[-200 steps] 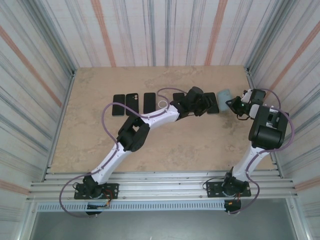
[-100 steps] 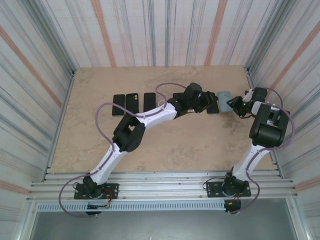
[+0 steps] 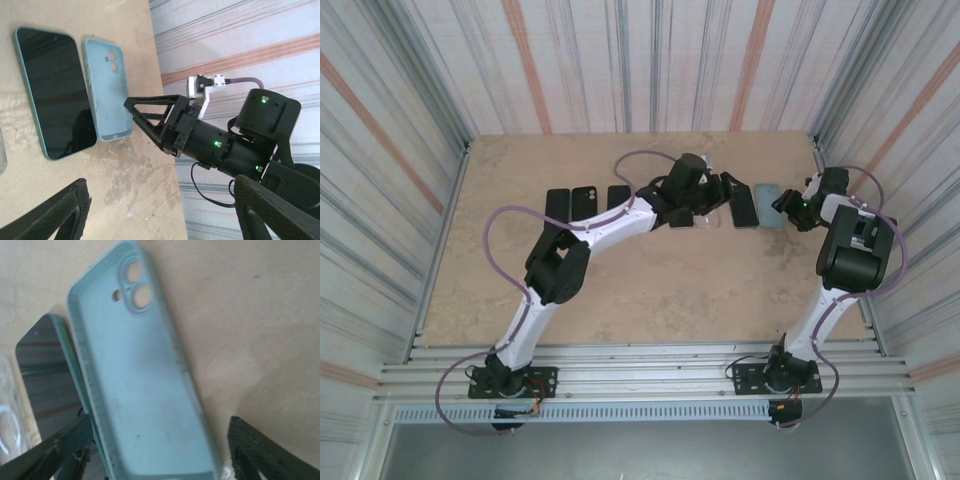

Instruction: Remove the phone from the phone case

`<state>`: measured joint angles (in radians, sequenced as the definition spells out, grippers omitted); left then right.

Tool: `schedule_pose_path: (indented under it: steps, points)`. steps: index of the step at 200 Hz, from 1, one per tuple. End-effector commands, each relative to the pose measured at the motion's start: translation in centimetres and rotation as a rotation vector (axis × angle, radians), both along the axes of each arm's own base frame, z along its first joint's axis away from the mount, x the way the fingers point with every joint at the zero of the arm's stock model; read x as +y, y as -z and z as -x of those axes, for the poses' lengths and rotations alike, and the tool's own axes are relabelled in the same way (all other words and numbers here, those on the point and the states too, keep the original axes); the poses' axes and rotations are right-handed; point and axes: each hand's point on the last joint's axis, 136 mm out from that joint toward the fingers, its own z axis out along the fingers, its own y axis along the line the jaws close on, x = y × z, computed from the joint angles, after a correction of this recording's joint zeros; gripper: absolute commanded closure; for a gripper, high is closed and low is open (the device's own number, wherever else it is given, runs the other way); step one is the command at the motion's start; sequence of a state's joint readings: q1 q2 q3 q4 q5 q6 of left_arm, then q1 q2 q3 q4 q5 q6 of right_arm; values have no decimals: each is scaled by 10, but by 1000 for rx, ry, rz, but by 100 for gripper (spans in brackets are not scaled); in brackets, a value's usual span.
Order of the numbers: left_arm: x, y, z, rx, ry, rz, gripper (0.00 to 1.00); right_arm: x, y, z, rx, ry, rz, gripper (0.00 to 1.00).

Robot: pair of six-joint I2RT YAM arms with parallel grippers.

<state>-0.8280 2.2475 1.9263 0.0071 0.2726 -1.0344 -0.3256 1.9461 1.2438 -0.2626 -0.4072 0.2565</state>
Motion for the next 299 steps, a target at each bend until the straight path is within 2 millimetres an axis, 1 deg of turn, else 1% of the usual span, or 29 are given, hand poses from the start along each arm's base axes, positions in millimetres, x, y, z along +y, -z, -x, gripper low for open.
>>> schedule_pose_path:
  steps: [1, 10, 14, 16, 19, 32, 39, 52, 57, 59, 61, 73, 93, 99, 108, 122, 137, 149, 155, 171, 191, 197, 213, 224, 236, 249, 272, 279, 299]
  points:
    - [23, -43, 9, -154, 84, -43, 20, 22, -42, 0, -67, -92, 69, 25]
    - [34, -44, 8, -184, 92, -68, 17, 35, -52, 1, -97, -122, 61, 24]
    - [39, -36, 5, -188, 90, -90, 16, 41, -56, 2, -110, -135, 58, 23]
    - [44, -45, 6, -205, 87, -85, 16, 45, -58, 2, -116, -142, 58, 22]
    - [48, -49, 5, -220, 85, -90, 15, 48, -60, 4, -120, -148, 58, 20]
    - [68, -48, 2, -275, 77, -142, 14, 66, -66, 8, -135, -189, 77, 16]
    - [79, -45, 1, -298, 74, -178, 12, 75, -67, 11, -138, -214, 87, 13]
    - [102, -37, -2, -310, 64, -224, 8, 88, -71, 16, -163, -242, 89, 11]
    - [111, -34, -2, -321, 62, -245, 6, 93, -73, 18, -177, -253, 90, 8]
    - [116, -33, -2, -325, 60, -255, 6, 95, -73, 19, -179, -257, 91, 2]
    - [120, -31, -2, -332, 58, -267, 5, 96, -73, 20, -185, -259, 93, 0]
    - [147, -21, -1, -367, 38, -365, 4, 101, -75, 27, -211, -260, 119, 1]
    - [198, -9, 4, -400, -21, -499, 4, 98, -74, 40, -237, -235, 176, 1]
    - [213, -9, 5, -427, -40, -552, 4, 95, -74, 44, -247, -227, 198, 1]
    - [237, -1, 9, -447, -60, -637, 4, 88, -73, 49, -261, -197, 239, 1]
    - [271, 6, 13, -453, -93, -692, 3, 80, -75, 58, -304, -168, 295, 1]
    - [309, 22, 14, -452, -135, -782, 3, 73, -72, 68, -372, -137, 355, 1]
    - [336, 32, 14, -438, -173, -810, 2, 70, -71, 75, -423, -126, 388, 1]
    - [352, 42, 14, -426, -197, -836, 3, 69, -70, 79, -445, -122, 402, 1]
    - [386, 59, 15, -401, -259, -874, 2, 66, -63, 85, -483, -128, 452, 1]
    - [422, 76, 13, -414, -347, -954, 1, 63, -54, 87, -505, -125, 492, 1]
    - [427, 77, 15, -379, -339, -928, 1, 62, -55, 85, -523, -120, 495, 1]
    - [440, 71, 9, -421, -386, -928, 1, 62, -59, 81, -563, -121, 505, 1]
    - [449, 72, 8, -409, -411, -915, 1, 60, -61, 77, -582, -103, 486, 1]
    - [454, 67, 7, -446, -424, -918, 1, 59, -60, 71, -582, -95, 435, 1]
    - [455, 65, 10, -489, -405, -947, 1, 65, -64, 67, -634, -104, 405, 1]
    - [464, 63, 15, -515, -412, -961, 1, 75, -44, 63, -637, -154, 421, 1]
    - [467, 66, 16, -524, -412, -978, 1, 76, -38, 63, -629, -160, 430, 1]
    - [469, 83, 24, -517, -393, -998, 1, 77, -37, 63, -623, -158, 438, 1]
